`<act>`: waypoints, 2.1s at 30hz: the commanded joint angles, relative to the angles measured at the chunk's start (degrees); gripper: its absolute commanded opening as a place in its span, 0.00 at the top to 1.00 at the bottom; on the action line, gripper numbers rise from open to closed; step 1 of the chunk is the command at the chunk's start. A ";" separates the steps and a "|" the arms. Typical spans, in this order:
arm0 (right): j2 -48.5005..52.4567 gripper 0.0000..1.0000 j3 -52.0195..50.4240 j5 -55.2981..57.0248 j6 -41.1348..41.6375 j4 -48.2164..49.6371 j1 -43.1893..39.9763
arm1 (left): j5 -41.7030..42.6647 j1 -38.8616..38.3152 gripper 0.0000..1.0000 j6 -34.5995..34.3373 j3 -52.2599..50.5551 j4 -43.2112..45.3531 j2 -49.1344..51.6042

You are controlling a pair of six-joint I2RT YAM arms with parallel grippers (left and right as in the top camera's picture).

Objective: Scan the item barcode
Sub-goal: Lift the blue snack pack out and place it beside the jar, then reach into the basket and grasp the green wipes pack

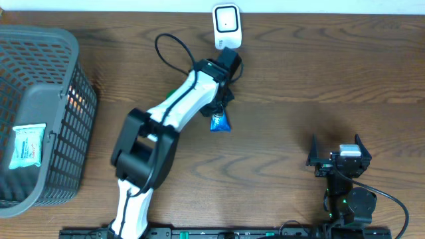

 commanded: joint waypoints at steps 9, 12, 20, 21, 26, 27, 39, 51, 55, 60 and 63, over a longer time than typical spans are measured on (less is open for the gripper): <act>-0.31 0.01 -0.07 0.11 0.61 -0.26 -0.33 | -3.96 -0.20 0.02 7.89 6.25 1.95 -5.92; -0.31 0.01 -0.07 0.11 0.63 -0.26 -0.33 | -4.66 1.05 0.02 19.32 11.41 -0.20 -13.77; -0.31 0.01 -0.07 0.11 0.63 -0.26 -0.33 | -18.43 15.37 0.02 30.73 16.04 -9.94 -35.69; -0.31 0.01 -0.07 0.11 0.63 -0.26 -0.33 | -18.49 18.38 0.02 31.43 16.04 -10.91 -37.31; -0.31 0.01 -0.07 0.11 0.63 -0.26 -0.33 | -18.49 36.24 0.02 40.54 15.80 -14.95 -41.03; -0.31 0.01 -0.07 0.11 0.63 -0.26 -0.33 | -18.53 39.63 0.02 42.71 15.74 -15.93 -40.74; -0.31 0.01 -0.07 0.11 0.63 -0.26 -0.33 | -18.56 64.52 0.02 46.90 0.35 -14.75 -32.65; -0.31 0.01 -0.07 0.11 0.63 -0.26 -0.33 | -18.53 65.85 0.02 70.64 -16.13 -0.02 -26.49; -0.31 0.01 -0.07 0.11 0.61 -0.26 -0.33 | -18.51 65.85 0.02 72.15 -18.49 2.16 -23.91; -0.31 0.01 -0.07 0.11 0.61 -0.26 -0.33 | -18.53 65.92 0.02 74.23 -18.91 3.15 -19.43; -0.31 0.01 -0.07 0.11 0.61 -0.26 -0.33 | -18.51 66.40 0.02 74.20 -18.93 3.80 -16.92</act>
